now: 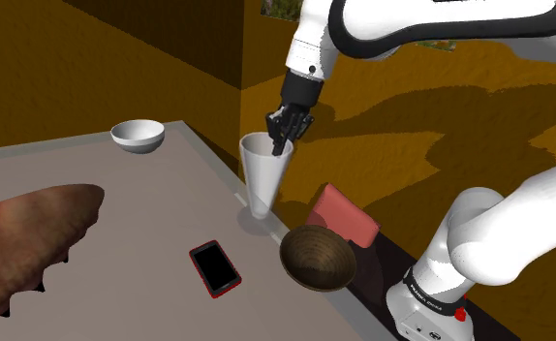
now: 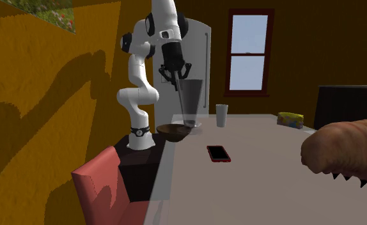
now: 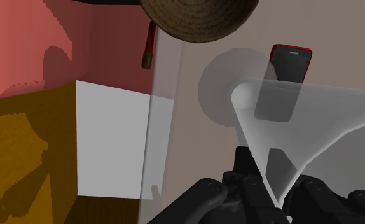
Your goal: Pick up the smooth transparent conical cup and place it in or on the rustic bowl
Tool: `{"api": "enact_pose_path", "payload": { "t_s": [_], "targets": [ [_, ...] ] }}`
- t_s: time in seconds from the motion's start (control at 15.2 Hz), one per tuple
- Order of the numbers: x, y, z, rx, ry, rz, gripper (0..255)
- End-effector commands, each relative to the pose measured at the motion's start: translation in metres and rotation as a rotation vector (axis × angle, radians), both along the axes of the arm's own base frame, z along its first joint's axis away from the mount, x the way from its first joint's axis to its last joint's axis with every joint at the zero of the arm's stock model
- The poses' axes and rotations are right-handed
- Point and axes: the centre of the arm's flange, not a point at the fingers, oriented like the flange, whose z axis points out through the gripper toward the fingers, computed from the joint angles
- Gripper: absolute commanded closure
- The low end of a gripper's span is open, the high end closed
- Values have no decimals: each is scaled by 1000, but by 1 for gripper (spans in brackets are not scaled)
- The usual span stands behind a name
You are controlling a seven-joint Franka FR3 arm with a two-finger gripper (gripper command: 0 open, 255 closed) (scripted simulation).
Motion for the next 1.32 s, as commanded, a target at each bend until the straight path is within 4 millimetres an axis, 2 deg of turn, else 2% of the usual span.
{"api": "enact_pose_path", "payload": {
  "t_s": [0.0, 0.46, 1.25],
  "targets": [
    [1, 0, 9, 0, 0, 0, 255],
    [1, 0, 44, 0, 0, 0, 255],
    [-134, -45, 114, 0, 0, 0, 255]
  ]
}}
